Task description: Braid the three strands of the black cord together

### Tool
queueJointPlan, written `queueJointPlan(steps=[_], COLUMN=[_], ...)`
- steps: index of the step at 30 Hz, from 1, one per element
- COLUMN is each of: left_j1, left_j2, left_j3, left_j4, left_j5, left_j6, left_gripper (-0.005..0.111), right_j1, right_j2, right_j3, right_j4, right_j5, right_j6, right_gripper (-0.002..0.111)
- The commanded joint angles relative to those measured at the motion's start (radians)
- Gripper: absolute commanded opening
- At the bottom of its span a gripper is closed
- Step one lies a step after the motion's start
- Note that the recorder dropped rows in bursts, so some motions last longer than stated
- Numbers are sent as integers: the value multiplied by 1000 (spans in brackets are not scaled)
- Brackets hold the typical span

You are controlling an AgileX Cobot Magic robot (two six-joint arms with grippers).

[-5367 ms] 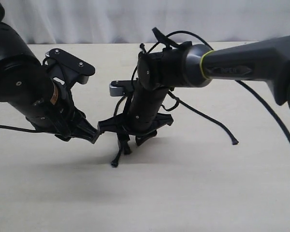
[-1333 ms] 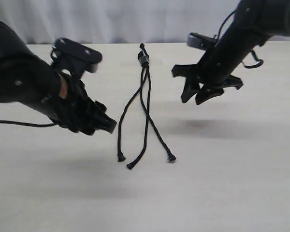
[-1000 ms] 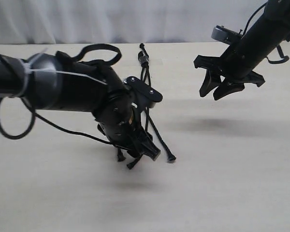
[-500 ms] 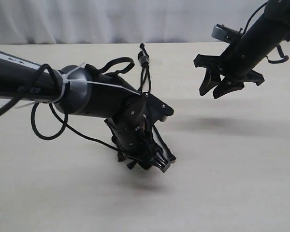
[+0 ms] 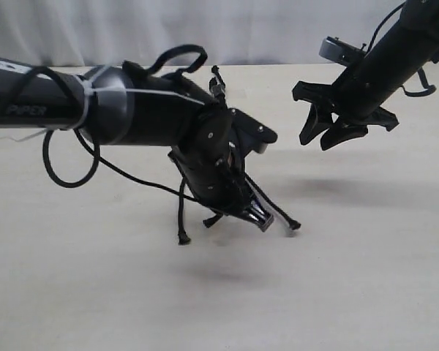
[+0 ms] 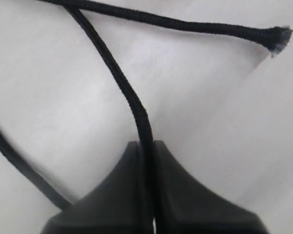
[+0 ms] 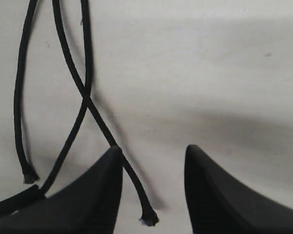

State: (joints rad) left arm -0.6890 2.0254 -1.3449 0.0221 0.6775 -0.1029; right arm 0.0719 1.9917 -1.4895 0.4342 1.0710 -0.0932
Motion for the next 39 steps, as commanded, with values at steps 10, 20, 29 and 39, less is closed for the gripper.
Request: queueJointPlan(steps=[10, 20, 29, 39], left_j1=[94, 184, 185, 182], left_j2=[-48, -27, 84, 105], left_j3=[-24, -18, 30, 30], left_j4=[196, 163, 14, -166], left_j5=[173, 179, 120, 60], left_j6=[-78, -81, -57, 5], left_gripper=[0, 0, 0, 0], right_j1=[-5, 0, 0, 60], right_j2=[-10, -10, -10, -16], right_j3=[2, 2, 2, 76], right_j4=[3, 6, 12, 116], right_j5=[39, 66, 105, 27], right_j6=[-9, -9, -9, -60], right_gripper=[39, 39, 39, 39])
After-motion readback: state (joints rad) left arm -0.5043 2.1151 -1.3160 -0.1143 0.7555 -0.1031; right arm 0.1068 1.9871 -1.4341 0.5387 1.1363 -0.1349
